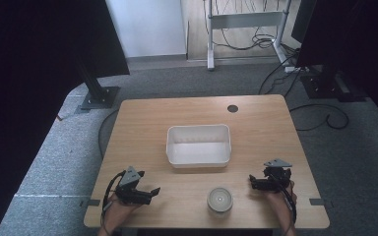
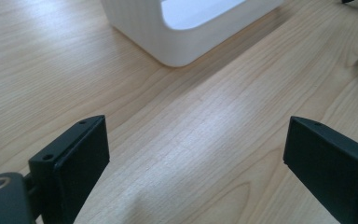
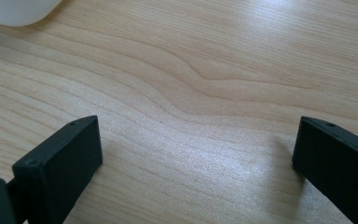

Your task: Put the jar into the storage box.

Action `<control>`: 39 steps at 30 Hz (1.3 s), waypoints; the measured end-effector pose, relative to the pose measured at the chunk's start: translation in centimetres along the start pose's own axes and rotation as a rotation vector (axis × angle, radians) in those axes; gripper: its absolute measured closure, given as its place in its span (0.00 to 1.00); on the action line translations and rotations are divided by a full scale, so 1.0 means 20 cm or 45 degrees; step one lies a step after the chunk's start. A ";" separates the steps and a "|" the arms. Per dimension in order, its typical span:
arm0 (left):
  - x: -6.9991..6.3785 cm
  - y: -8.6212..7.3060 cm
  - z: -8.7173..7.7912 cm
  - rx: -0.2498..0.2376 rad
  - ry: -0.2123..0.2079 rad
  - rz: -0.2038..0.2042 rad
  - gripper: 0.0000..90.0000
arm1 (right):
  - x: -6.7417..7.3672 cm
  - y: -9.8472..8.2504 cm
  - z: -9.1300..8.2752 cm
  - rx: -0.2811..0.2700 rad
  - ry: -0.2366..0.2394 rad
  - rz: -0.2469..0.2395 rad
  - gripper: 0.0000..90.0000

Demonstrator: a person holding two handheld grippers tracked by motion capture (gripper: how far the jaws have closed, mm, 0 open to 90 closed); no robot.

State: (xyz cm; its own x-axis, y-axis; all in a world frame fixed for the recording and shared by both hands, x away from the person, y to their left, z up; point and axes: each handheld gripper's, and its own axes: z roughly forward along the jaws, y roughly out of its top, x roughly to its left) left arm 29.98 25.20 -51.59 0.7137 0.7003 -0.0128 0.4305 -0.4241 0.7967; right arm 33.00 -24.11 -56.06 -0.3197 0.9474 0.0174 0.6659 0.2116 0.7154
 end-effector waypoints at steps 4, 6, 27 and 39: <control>-0.02 0.01 0.00 -0.009 -0.012 0.012 0.07 | 0.00 0.00 0.00 0.000 0.000 0.000 0.01; -0.03 0.02 0.00 -0.013 -0.018 0.018 0.07 | 0.00 0.00 0.00 0.000 0.000 0.000 0.01; -0.17 0.08 0.01 -0.042 -0.094 0.116 0.06 | 0.00 0.00 0.00 0.000 0.002 -0.003 0.01; -0.24 0.11 0.03 -0.051 -0.145 0.142 0.05 | 0.00 0.00 0.00 0.000 0.002 -0.003 0.01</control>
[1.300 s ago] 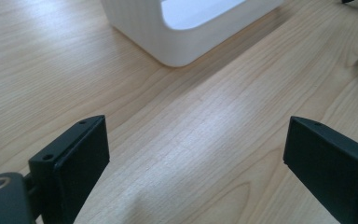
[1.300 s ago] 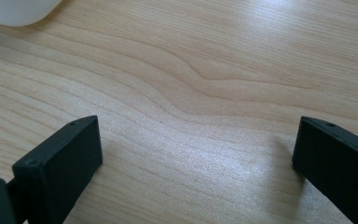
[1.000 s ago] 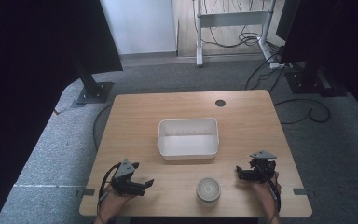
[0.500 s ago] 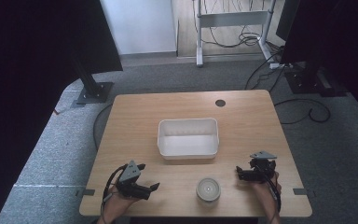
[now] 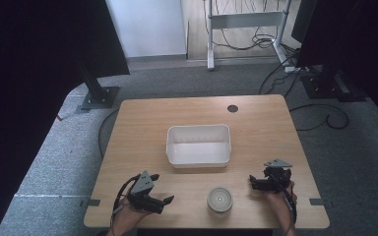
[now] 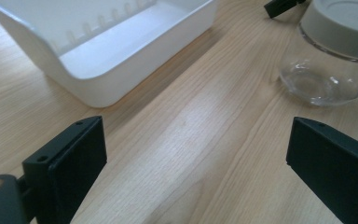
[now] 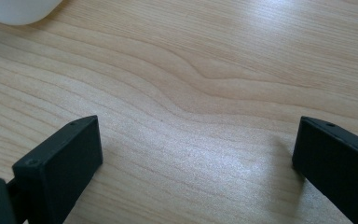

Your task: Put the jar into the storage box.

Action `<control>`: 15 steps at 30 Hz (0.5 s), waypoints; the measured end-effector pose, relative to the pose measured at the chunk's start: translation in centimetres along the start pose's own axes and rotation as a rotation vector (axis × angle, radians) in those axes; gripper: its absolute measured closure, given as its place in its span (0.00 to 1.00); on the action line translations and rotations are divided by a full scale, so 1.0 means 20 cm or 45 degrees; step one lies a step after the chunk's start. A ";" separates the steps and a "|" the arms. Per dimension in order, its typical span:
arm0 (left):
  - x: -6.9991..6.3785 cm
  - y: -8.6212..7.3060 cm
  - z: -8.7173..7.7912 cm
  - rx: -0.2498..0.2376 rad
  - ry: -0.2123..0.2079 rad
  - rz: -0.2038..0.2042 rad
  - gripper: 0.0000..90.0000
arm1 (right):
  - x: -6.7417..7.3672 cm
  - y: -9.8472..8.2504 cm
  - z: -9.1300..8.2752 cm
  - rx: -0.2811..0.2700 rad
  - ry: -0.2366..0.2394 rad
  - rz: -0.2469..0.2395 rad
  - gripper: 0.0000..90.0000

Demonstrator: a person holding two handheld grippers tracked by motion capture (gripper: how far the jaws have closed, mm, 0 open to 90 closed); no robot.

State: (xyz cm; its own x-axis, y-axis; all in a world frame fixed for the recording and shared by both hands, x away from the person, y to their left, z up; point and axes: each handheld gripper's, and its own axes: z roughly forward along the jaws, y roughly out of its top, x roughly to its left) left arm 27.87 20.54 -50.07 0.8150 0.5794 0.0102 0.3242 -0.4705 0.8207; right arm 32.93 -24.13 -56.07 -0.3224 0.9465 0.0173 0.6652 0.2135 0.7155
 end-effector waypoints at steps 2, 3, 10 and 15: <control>-0.01 0.01 0.01 -0.004 -0.009 0.005 0.05 | 0.00 0.00 0.00 0.000 0.000 0.000 0.01; -0.02 0.01 0.01 -0.006 -0.016 0.007 0.05 | 0.00 0.00 0.00 0.000 0.000 0.000 0.01; -0.06 0.05 0.04 -0.013 -0.056 0.043 0.05 | 0.00 0.00 0.00 0.000 0.000 0.000 0.01; -0.10 0.07 0.07 -0.018 -0.086 0.083 0.04 | 0.00 0.00 0.00 0.000 0.000 0.000 0.01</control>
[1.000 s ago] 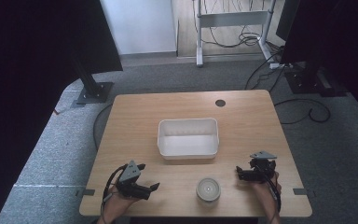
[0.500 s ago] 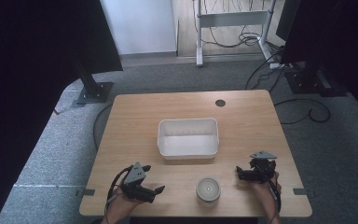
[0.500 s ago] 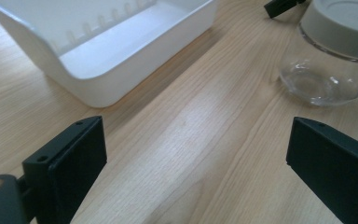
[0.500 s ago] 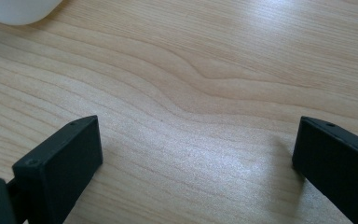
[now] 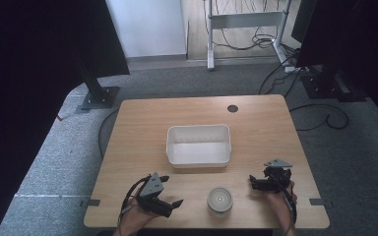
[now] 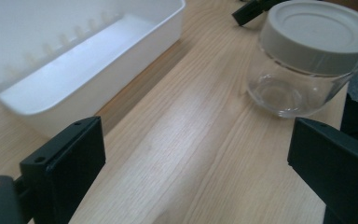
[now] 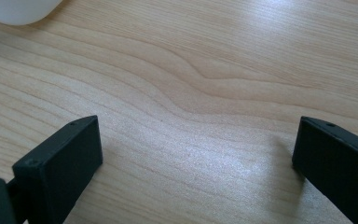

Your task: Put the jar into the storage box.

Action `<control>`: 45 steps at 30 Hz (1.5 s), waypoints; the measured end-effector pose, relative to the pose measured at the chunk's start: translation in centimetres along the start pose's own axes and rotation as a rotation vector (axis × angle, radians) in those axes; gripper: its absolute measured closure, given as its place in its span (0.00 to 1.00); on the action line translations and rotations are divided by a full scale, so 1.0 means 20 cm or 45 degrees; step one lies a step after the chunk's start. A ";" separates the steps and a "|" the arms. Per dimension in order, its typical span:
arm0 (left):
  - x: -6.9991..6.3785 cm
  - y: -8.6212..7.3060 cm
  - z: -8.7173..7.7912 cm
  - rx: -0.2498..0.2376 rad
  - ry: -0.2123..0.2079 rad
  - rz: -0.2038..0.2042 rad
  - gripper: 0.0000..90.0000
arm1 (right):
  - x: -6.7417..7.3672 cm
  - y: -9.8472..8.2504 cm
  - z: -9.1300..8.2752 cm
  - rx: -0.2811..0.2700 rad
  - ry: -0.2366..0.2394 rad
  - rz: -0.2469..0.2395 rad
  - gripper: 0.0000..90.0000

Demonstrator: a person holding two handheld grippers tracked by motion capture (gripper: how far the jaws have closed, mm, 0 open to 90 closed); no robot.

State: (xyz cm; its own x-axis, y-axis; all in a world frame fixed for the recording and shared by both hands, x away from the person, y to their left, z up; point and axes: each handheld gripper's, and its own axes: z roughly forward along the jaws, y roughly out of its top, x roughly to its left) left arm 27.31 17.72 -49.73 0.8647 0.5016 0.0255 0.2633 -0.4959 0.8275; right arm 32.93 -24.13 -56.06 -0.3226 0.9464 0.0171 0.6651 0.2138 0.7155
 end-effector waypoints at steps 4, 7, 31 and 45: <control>-0.02 0.02 0.03 -0.005 -0.024 0.024 0.04 | 0.00 0.00 0.00 0.000 0.000 0.000 0.01; -0.05 0.04 0.06 -0.001 -0.042 0.046 0.03 | 0.00 0.00 0.00 0.000 0.000 0.000 0.01; -0.17 0.10 0.24 0.007 -0.152 0.087 0.01 | 0.00 0.00 0.00 0.000 0.000 0.001 0.01; -0.22 0.14 0.34 0.003 -0.232 0.093 0.01 | 0.00 0.00 0.00 0.000 0.004 -0.004 0.01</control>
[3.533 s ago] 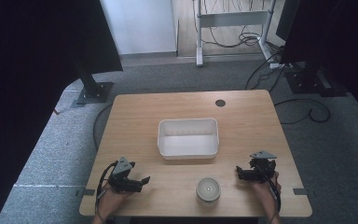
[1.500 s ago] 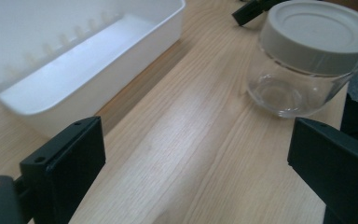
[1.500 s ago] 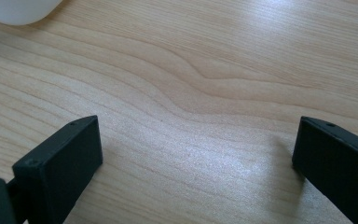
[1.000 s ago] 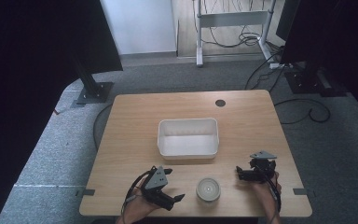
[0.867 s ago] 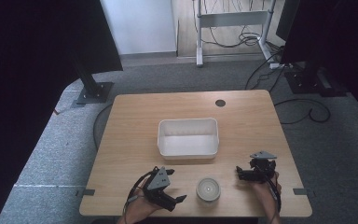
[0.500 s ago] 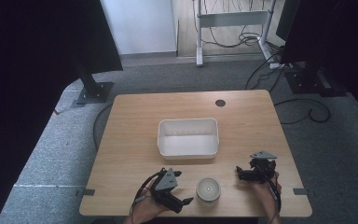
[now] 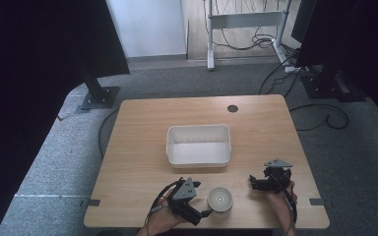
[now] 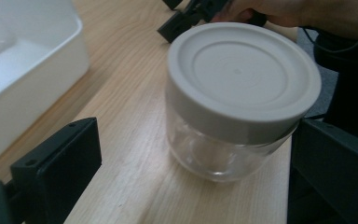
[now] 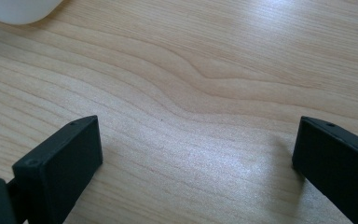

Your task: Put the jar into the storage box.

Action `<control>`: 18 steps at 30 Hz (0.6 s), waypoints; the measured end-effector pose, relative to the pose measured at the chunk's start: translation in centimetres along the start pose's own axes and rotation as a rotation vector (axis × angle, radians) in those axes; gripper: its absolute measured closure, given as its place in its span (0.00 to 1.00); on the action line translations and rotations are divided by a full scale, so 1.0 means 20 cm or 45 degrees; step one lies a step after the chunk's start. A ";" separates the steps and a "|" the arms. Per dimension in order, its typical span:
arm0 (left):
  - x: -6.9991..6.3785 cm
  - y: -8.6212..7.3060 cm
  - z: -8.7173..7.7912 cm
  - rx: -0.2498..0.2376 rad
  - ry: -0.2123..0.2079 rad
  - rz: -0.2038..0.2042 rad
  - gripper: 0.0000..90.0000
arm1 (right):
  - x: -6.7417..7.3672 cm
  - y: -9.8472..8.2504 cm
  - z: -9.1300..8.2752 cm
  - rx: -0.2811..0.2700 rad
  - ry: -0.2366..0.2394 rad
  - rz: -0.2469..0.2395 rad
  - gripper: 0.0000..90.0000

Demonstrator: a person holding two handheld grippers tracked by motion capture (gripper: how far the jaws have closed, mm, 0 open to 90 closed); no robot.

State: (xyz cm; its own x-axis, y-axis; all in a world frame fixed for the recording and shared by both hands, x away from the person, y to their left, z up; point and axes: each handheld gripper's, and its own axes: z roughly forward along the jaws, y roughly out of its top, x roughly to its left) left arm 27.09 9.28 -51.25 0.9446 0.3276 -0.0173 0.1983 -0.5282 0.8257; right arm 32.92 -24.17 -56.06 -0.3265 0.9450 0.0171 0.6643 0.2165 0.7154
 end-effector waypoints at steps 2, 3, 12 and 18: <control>-0.01 0.00 0.02 0.005 -0.008 0.007 0.01 | 0.00 0.00 0.00 0.000 0.000 0.000 0.01; -0.02 0.01 0.03 0.003 -0.014 0.007 0.01 | 0.00 0.00 0.00 0.000 0.000 0.000 0.01; -0.04 0.01 0.09 0.019 -0.038 0.016 0.01 | 0.00 0.00 0.00 0.000 0.000 0.000 0.01; -0.06 0.02 0.14 0.043 -0.037 0.030 0.01 | 0.00 0.00 0.00 0.000 0.000 -0.001 0.01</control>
State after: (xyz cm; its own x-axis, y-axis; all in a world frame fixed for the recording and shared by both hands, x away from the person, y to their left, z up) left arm 26.66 6.50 -52.45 0.9563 0.2922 -0.0146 0.1839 -0.5617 0.8066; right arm 32.92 -24.17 -56.07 -0.3267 0.9450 0.0168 0.6642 0.2169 0.7154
